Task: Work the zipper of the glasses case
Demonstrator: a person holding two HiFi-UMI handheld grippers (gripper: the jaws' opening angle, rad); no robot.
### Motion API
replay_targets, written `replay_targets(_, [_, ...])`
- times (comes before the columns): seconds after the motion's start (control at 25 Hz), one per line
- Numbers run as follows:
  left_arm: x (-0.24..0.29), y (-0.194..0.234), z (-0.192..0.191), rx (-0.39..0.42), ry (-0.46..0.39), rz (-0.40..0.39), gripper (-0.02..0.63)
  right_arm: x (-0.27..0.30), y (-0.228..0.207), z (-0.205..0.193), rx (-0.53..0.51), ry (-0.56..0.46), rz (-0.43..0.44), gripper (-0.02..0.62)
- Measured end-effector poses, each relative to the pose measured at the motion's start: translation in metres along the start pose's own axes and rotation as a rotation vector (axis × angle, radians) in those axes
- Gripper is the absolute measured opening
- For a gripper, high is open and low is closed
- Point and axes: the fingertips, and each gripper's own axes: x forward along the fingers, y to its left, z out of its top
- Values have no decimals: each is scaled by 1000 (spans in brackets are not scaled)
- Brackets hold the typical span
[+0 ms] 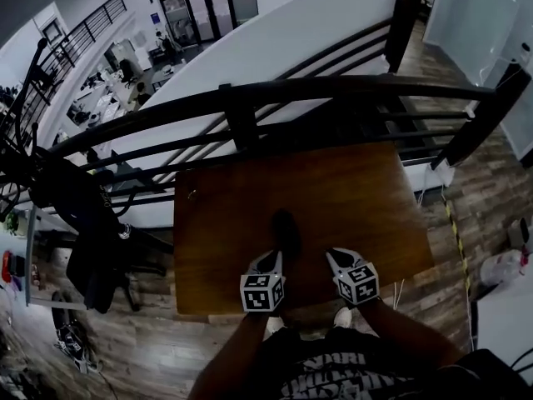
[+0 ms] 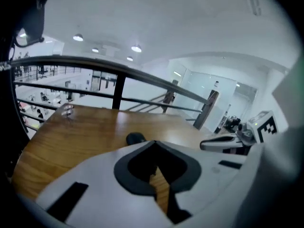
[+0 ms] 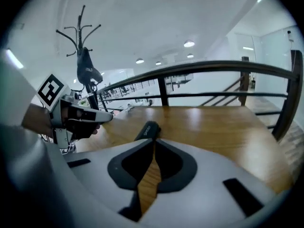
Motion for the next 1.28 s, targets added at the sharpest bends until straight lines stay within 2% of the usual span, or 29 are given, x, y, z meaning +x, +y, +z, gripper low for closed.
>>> replay_targets(0.12, [-31, -32, 35, 57, -166, 58, 5, -48, -15, 42, -57, -141, 14, 4])
replay_targets(0.24, [-59, -64, 59, 76, -288, 145, 5, -98, -34, 76, -117, -264, 45, -2])
replay_targets(0.44, [-88, -102, 75, 29, -399, 222, 4, -134, -44, 86, -198, -327, 107, -2])
replay_targets(0.56, [-100, -114, 75, 41, -417, 244, 5, -136, -36, 82, -194, -326, 140, -2])
replay_targets(0.72, [-107, -124, 76, 96, -394, 275, 4, -142, -33, 89, -178, -342, 156, -2])
replay_targets(0.88, [-117, -117, 73, 93, -380, 299, 3, -149, -24, 92, -159, -357, 169, -2])
replay_targets(1.28, [-138, -118, 87, 101, -411, 263, 4, -152, 11, 89, -157, -354, 194, -2])
